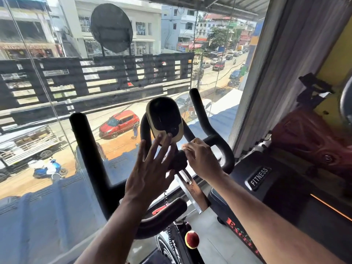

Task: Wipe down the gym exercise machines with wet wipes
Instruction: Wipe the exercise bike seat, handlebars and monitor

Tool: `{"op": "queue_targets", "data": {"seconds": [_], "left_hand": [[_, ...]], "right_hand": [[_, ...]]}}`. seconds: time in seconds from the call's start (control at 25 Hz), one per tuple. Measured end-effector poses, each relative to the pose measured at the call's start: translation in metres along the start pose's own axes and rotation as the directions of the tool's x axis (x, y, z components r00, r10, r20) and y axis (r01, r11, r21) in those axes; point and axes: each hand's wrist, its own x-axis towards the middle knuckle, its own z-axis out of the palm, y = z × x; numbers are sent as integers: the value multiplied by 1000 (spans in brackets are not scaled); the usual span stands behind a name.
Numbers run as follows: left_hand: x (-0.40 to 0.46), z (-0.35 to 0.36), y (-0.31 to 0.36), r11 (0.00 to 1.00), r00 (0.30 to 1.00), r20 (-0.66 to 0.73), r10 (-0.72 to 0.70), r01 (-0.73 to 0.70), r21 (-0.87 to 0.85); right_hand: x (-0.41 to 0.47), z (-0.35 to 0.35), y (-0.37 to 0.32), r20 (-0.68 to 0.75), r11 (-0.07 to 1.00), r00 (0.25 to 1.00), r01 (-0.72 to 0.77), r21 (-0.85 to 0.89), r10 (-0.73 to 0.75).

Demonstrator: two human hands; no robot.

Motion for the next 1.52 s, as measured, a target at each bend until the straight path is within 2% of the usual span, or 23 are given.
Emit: {"op": "queue_targets", "data": {"seconds": [0.08, 0.2, 0.32, 0.4, 0.48, 0.56, 0.64, 0.72, 0.84, 0.92, 1.0, 1.12, 1.16, 1.24, 1.28, 1.36, 1.4, 1.44, 1.52], "left_hand": [[0, 0, -1, 1000, 1000, -15, 6, -6, -3], [1, 1, -1, 1000, 1000, -24, 1, -1, -5], [2, 0, 0, 1000, 1000, -20, 0, -1, -13], [1, -1, 0, 1000, 1000, -22, -2, 1, -5], [0, -1, 0, 1000, 1000, -29, -3, 3, 1], [0, 1, -1, 1000, 999, -33, -4, 5, 12], [0, 0, 0, 1000, 999, -37, -6, 7, 21], [0, 0, 0, 999, 999, -40, -8, 9, 32], [0, 1, 0, 999, 999, -37, -5, 7, 43], [0, 2, 0, 999, 999, -46, -8, 10, 43], [1, 2, 0, 999, 999, -53, -9, 11, 32], [0, 3, 0, 1000, 999, -53, -8, 9, 29], [0, 3, 0, 999, 998, -57, -2, 4, 33], [0, 3, -1, 1000, 999, -54, 0, 1, 28], [-1, 3, -2, 999, 999, -46, 2, 0, 41], [0, 3, -2, 999, 998, -56, 4, -1, 52], [0, 3, -1, 998, 999, -49, 2, 1, 56], [0, 2, -1, 998, 999, -37, -3, 5, 60], [-1, 2, -2, 997, 999, -32, 8, -6, 73]], "right_hand": [[5, -12, 19, 9, 999, 1000, -29, -38, 30], [7, -14, 18, -90, 990, 988, -131, -48, 126], [-4, -1, -8, -31, 997, 998, -61, 44, 62], [-4, -13, 7, 5, 999, 1000, -29, 39, 29], [9, -36, 42, -111, 995, 990, -94, -33, 90], [28, -52, 76, -245, 970, 948, -230, -80, 204], [46, -52, 96, -240, 940, 934, -306, -154, 265], [56, -38, 97, -168, 931, 947, -305, -199, 275], [49, -19, 64, -100, 961, 965, -252, -116, 241], [37, -15, 47, -105, 973, 971, -223, -55, 216], [26, -22, 41, -98, 962, 959, -260, 80, 268], [4, -41, 31, 124, 810, 924, -376, 449, 361], [-3, -46, 31, 152, 748, 919, -386, 539, 365], [-20, -51, 42, 25, 653, 901, -332, 681, 432], [-29, -51, 52, -76, 583, 851, -289, 759, 520], [-50, -44, 79, -185, 406, 669, -191, 894, 720], [-62, -38, 91, -178, 333, 577, -174, 927, 797], [-73, -29, 103, -138, 269, 517, -188, 945, 844], [-91, -10, 117, 23, 125, 470, -280, 952, 882]]}}
